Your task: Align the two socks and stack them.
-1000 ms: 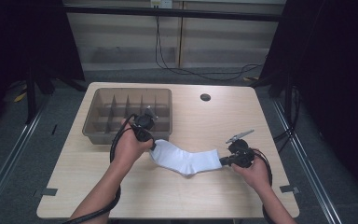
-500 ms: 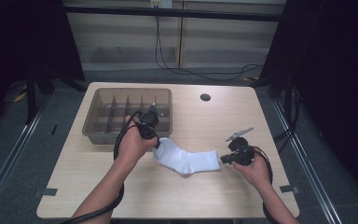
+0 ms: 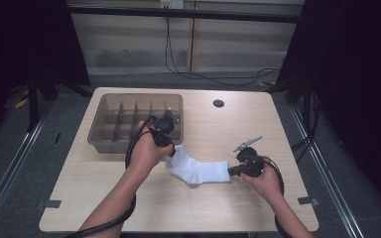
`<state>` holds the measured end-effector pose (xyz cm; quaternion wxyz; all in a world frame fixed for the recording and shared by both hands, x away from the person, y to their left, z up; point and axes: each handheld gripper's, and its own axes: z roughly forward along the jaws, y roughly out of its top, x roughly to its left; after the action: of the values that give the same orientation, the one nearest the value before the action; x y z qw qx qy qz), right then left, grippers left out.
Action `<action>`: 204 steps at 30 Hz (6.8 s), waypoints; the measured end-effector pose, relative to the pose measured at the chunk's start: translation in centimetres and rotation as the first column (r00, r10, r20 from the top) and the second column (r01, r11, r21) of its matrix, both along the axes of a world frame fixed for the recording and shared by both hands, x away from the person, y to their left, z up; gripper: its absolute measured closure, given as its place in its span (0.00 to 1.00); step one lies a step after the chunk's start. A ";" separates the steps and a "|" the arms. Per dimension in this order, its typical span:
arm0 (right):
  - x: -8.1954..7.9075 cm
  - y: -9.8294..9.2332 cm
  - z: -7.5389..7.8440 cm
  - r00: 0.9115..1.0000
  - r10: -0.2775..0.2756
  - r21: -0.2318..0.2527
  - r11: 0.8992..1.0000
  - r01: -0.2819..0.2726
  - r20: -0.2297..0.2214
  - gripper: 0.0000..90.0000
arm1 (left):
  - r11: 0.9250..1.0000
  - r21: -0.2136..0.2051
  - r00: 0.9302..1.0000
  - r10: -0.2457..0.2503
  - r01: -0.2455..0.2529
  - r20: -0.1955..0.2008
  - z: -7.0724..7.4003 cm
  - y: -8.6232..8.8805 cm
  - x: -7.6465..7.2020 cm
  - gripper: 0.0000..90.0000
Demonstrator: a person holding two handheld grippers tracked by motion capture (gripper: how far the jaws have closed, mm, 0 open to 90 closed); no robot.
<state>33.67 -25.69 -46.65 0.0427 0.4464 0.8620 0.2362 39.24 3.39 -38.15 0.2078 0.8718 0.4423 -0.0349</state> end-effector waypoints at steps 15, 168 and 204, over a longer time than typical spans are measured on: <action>-0.4 1.3 -0.3 0.999 0.036 0.013 0.999 -0.036 -0.001 1.00 | 0.999 -0.007 0.999 -0.038 0.039 0.008 0.7 -2.7 -0.7 0.97; -0.1 4.3 2.8 0.996 0.081 -0.016 0.997 -0.081 0.036 1.00 | 0.998 0.058 1.000 0.007 -0.006 -0.006 -8.8 -2.9 -1.8 0.71; -0.7 3.8 1.5 0.996 0.094 -0.060 0.994 -0.094 -0.003 1.00 | 0.996 0.084 1.000 0.022 -0.022 0.002 -8.8 -2.9 -1.6 0.79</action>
<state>32.95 -21.89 -45.12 0.0448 0.4038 0.8889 0.2116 37.64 0.49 -46.91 0.1715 0.8750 0.4526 -0.0133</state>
